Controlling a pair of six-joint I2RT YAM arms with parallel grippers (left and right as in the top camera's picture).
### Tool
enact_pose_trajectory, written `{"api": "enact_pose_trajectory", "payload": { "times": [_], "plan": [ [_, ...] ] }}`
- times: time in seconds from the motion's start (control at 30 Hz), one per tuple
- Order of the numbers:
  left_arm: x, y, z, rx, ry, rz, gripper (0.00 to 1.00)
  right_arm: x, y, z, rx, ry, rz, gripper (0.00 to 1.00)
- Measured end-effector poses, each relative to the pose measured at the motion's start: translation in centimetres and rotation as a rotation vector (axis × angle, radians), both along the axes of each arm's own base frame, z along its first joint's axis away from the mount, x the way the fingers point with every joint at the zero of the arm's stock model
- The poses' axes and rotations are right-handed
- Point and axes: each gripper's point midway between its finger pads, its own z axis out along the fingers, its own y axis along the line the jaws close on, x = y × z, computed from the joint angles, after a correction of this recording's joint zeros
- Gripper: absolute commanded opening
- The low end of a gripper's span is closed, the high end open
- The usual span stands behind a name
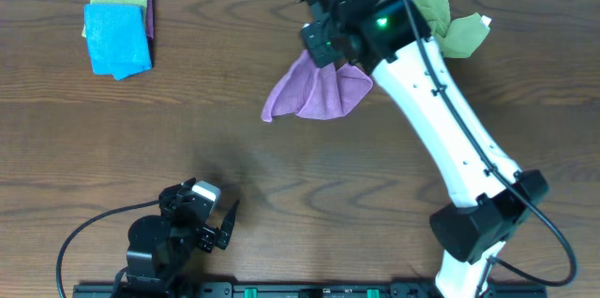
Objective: Fold the cloth
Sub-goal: 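Lift the purple cloth with the right gripper and drag it left, then lower the purple cloth onto the table center with the right gripper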
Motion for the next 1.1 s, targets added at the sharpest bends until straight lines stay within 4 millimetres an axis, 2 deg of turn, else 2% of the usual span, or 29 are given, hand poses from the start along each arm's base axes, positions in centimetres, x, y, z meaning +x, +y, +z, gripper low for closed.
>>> {"api": "enact_pose_trajectory", "payload": {
  "times": [0.1, 0.23, 0.3, 0.37, 0.43, 0.53, 0.6, 0.7, 0.77, 0.8, 0.87, 0.9, 1.03, 1.07, 1.1],
  "plan": [
    [0.0, 0.0, 0.0, 0.000, 0.000, 0.000, 0.95, -2.2, 3.7, 0.1, 0.060, 0.027, 0.110, 0.01],
    [0.0, 0.0, 0.0, 0.000, 0.000, 0.000, 0.95, -6.6, 9.0, 0.3, 0.131, 0.083, 0.300, 0.01],
    [0.0, 0.0, 0.0, 0.000, 0.000, 0.000, 0.95, -8.9, 11.3, 1.0, 0.175, 0.101, 0.403, 0.01],
    [0.0, 0.0, 0.0, 0.000, 0.000, 0.000, 0.95, -10.3, 12.8, 2.3, 0.220, 0.096, 0.472, 0.01],
    [0.0, 0.0, 0.0, 0.000, 0.000, 0.000, 0.95, -10.4, 13.0, 4.3, 0.254, 0.060, 0.500, 0.01],
    [0.0, 0.0, 0.0, 0.000, 0.000, 0.000, 0.95, -9.5, 11.1, 5.8, 0.242, 0.013, 0.462, 0.01],
    [0.0, 0.0, 0.0, 0.000, 0.000, 0.000, 0.95, -8.0, 8.5, 5.9, 0.196, -0.002, 0.385, 0.01],
    [0.0, 0.0, 0.0, 0.000, 0.000, 0.000, 0.95, -4.9, 4.3, 4.5, 0.125, 0.000, 0.243, 0.01],
    [0.0, 0.0, 0.0, 0.000, 0.000, 0.000, 0.95, -2.6, 0.9, 1.9, 0.071, 0.045, 0.130, 0.04],
    [0.0, 0.0, 0.0, 0.000, 0.000, 0.000, 0.96, -1.5, -1.1, 0.0, 0.042, 0.087, 0.060, 0.12],
    [0.0, 0.0, 0.0, 0.000, 0.000, 0.000, 0.95, 0.2, -4.7, -4.3, -0.007, 0.188, -0.071, 0.47],
    [0.0, 0.0, 0.0, 0.000, 0.000, 0.000, 0.95, 0.7, -6.2, -6.4, -0.030, 0.244, -0.131, 0.61],
    [0.0, 0.0, 0.0, 0.000, 0.000, 0.000, 0.95, 1.6, -10.0, -13.0, -0.101, 0.398, -0.278, 0.87],
    [0.0, 0.0, 0.0, 0.000, 0.000, 0.000, 0.95, 1.6, -10.4, -14.0, -0.109, 0.423, -0.299, 0.93],
    [0.0, 0.0, 0.0, 0.000, 0.000, 0.000, 0.95, 1.6, -10.6, -15.1, -0.121, 0.444, -0.311, 0.92]
  ]
}}
